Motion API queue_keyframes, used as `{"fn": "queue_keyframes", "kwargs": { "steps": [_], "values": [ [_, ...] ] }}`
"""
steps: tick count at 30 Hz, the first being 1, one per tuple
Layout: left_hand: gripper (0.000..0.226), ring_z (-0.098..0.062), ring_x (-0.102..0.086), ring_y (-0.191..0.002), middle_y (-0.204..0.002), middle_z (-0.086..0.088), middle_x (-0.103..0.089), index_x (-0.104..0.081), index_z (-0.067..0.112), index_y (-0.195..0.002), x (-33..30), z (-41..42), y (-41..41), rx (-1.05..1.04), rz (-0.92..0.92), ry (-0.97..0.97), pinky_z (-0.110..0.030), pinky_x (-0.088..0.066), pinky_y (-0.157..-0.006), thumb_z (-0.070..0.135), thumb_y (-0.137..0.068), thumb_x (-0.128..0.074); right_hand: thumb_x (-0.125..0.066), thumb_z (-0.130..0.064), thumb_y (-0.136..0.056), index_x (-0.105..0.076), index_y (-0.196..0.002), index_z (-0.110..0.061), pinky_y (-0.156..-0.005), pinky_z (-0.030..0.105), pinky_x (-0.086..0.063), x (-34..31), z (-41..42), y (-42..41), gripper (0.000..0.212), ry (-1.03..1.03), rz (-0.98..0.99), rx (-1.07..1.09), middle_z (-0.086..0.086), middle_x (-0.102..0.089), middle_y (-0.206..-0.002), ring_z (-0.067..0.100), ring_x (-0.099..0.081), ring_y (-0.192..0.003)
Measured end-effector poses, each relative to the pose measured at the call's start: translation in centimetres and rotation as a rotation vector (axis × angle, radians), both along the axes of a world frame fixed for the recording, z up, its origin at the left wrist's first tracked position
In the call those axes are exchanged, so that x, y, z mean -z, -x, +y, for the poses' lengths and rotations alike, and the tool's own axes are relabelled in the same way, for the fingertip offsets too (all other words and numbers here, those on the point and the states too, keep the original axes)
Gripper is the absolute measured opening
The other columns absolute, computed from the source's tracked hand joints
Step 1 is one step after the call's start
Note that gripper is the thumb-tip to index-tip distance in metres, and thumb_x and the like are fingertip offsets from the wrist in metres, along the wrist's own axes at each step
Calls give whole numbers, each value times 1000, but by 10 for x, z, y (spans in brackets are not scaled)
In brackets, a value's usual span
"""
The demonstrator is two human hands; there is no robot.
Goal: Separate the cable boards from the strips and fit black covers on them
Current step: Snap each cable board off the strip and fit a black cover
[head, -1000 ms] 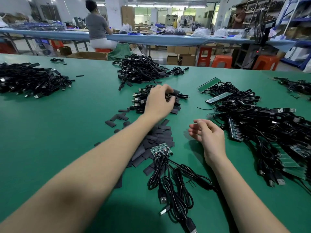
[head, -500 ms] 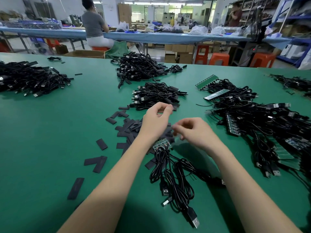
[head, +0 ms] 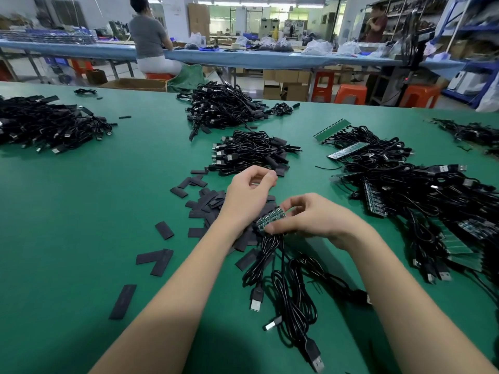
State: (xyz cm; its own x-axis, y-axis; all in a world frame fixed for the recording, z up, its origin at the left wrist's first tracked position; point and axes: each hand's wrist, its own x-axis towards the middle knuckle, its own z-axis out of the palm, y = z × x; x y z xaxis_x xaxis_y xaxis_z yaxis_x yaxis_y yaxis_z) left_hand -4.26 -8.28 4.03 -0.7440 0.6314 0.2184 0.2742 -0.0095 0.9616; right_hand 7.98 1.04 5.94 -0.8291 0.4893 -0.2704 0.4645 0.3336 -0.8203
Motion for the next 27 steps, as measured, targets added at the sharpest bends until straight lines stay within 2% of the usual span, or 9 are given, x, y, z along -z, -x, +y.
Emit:
{"fn": "queue_keyframes", "kwargs": {
  "steps": [3, 6, 10, 13, 15, 18, 23, 27],
  "values": [
    [21, -5, -59, -73, -92, 3, -71, -69, 15, -96, 0, 0, 0, 59, -66, -6, -26, -53, -72, 35, -98, -63, -89, -22, -62, -69, -88, -20, -57, 18, -48, -3, 14, -13, 33, 367, 168, -29, 2, -67, -82, 13, -61, -67],
    [22, -4, -58, -73, -89, 10, -69, -68, 20, -96, -2, -1, -2, 201, -227, 56, -16, -48, -65, 41, -97, -63, -82, -15, -62, -71, -79, -20, -53, 15, -51, -3, 27, -20, 21, 541, 284, -9, 3, -69, -78, 15, -67, -65],
    [16, -6, -58, -76, -89, 10, -69, -66, 23, -91, 0, -2, -4, 322, -320, 119, -17, -47, -69, 37, -98, -61, -81, -13, -64, -71, -94, -14, -55, 16, -53, 4, 33, -23, 31, 606, 276, 27, 3, -68, -76, 13, -66, -61],
    [15, -10, -58, -82, -91, 8, -69, -66, 23, -90, -1, -3, -4, 340, -367, 121, -21, -48, -75, 34, -99, -61, -86, -25, -62, -74, -100, -11, -55, 16, -52, 6, 32, -22, 42, 587, 238, 24, 2, -69, -83, 11, -64, -64],
    [14, -10, -59, -82, -90, 8, -69, -67, 24, -91, -2, -3, -3, 347, -376, 119, -22, -48, -77, 33, -99, -61, -88, -28, -58, -78, -91, -14, -53, 16, -51, 7, 32, -20, 37, 543, 241, 44, 1, -71, -80, 9, -63, -59],
    [6, -8, -64, -74, -87, 4, -70, -66, 19, -96, -1, -5, -2, 392, -422, 73, -21, -52, -70, 25, -96, -67, -85, -20, -63, -79, -86, -13, -51, 15, -51, 7, 31, -18, 25, 562, 314, 88, 0, -72, -75, 5, -60, -54],
    [21, -6, -65, -79, -95, 1, -73, -69, 13, -112, -1, -5, -6, 466, -505, 11, -17, -52, -67, 13, -91, -72, -81, -18, -66, -81, -76, -20, -56, 16, -54, 5, 31, -16, 10, 715, 493, 176, -1, -72, -78, 10, -65, -61],
    [24, -10, -66, -84, -100, -5, -74, -71, 9, -114, -1, -3, -9, 452, -524, -35, -18, -54, -71, 7, -90, -71, -83, -21, -68, -75, -89, -14, -57, 18, -56, 4, 30, -15, 23, 700, 486, 165, 2, -71, -80, 11, -65, -62]
  ]
}}
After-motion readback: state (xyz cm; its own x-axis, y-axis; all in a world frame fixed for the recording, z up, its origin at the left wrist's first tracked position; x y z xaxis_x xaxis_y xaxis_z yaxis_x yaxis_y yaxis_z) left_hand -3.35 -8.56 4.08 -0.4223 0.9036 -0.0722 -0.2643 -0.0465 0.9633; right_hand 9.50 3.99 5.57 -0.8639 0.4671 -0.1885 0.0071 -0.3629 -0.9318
